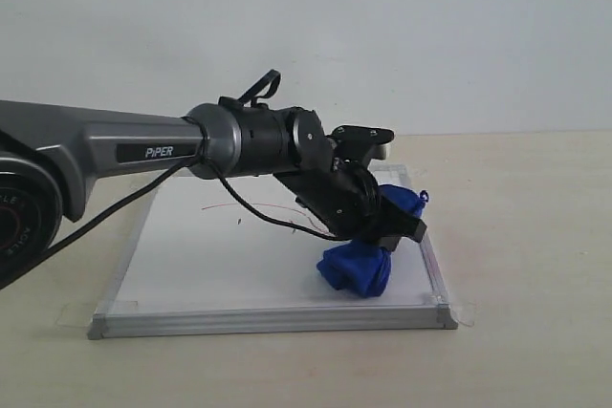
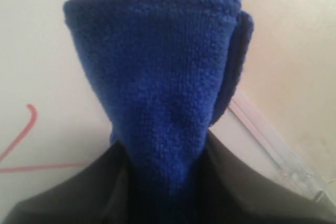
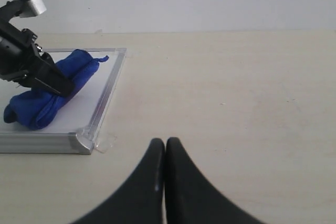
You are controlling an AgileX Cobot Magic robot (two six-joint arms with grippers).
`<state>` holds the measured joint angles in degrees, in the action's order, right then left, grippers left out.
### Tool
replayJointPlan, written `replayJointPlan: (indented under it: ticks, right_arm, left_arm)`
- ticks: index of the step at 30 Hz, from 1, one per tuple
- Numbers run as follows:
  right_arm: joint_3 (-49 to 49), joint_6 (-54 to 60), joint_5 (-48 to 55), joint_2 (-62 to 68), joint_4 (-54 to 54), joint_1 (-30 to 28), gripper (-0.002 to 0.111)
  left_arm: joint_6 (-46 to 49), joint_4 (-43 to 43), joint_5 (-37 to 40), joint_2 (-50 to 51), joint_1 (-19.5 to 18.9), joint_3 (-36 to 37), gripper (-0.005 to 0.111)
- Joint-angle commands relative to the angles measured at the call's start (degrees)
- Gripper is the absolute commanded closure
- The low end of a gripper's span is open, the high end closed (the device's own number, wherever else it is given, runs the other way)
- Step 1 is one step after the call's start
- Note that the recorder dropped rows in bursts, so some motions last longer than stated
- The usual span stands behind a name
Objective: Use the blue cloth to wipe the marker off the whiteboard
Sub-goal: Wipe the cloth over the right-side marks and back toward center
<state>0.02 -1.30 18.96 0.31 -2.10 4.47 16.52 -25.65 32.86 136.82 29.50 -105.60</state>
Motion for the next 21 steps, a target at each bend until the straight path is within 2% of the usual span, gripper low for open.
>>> replayJointPlan:
  ticks: [1,7,12,18,21]
  right_arm:
    - [-0.02,0.15,-0.42,-0.31,0.14,0.03,0.109]
    - [-0.02,0.15,-0.42,-0.31,0.14,0.03,0.109]
    - [-0.02,0.15,-0.42,-0.31,0.14,0.03,0.109]
    - [-0.02,0.15,-0.42,-0.31,0.14,0.03,0.109]
    - [-0.02,0.15,-0.3,-0.31,0.14,0.03,0.109]
  left_arm:
    - [-4.42,3.93,2.1,-0.22,-1.97,0.25,0.103]
    - [-7.53,4.15,-4.53,-0.22,-3.24,0.25,0.103]
    - [-9.6,9.27,-6.36,-0.22,-3.94,0.25,0.103]
    - [-20.94,19.52,-7.14,-0.22,-5.35,0.25,0.103]
    - [-27.72,20.65,-7.36,-0.22,-6.44,0.25,0.103]
